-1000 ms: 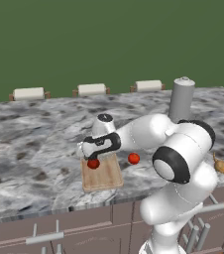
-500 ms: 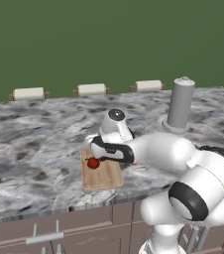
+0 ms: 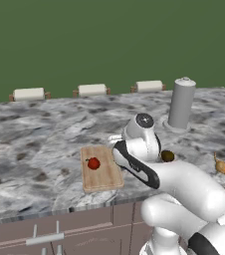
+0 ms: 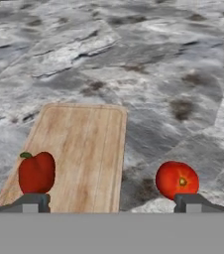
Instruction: Place the avocado, onion, tomato, and bell pepper on the cutting board.
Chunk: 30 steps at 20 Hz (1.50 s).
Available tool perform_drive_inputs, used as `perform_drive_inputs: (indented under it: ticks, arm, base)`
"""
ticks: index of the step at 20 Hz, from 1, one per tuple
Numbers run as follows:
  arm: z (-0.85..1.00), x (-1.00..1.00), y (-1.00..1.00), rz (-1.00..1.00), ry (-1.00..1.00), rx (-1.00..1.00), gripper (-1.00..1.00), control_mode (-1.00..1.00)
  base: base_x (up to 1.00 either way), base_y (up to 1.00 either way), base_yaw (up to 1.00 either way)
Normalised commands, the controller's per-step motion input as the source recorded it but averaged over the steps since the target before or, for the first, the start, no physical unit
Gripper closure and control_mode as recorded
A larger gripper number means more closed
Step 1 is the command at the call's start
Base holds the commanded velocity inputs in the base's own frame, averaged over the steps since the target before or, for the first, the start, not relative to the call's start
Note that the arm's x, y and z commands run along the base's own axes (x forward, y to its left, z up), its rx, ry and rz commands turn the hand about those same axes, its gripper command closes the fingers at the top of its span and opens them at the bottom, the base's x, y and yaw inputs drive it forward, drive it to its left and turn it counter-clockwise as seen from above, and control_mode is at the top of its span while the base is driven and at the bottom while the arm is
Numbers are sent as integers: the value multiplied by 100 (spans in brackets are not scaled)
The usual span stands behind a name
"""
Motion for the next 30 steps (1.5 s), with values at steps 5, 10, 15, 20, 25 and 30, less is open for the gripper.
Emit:
perform_drive_inputs:
  ticks: [5, 10, 15, 20, 25, 30]
  arm:
    - [20, -20, -70, -8, 0, 0, -100, -100]
    - [16, -1, -50, -4, 0, 0, -100, -100]
    - [18, 1, -26, -1, 1, 0, -100, -100]
    - [4, 7, -8, 0, 6, 0, -100, -100]
    - [0, 1, 0, 0, 13, 0, -100, -100]
    - [0, 0, 0, 0, 16, 0, -100, -100]
  base:
    - [0, 0, 0]
    - [0, 0, 0]
    - [0, 0, 0]
    - [0, 0, 0]
    - [0, 0, 0]
    - [0, 0, 0]
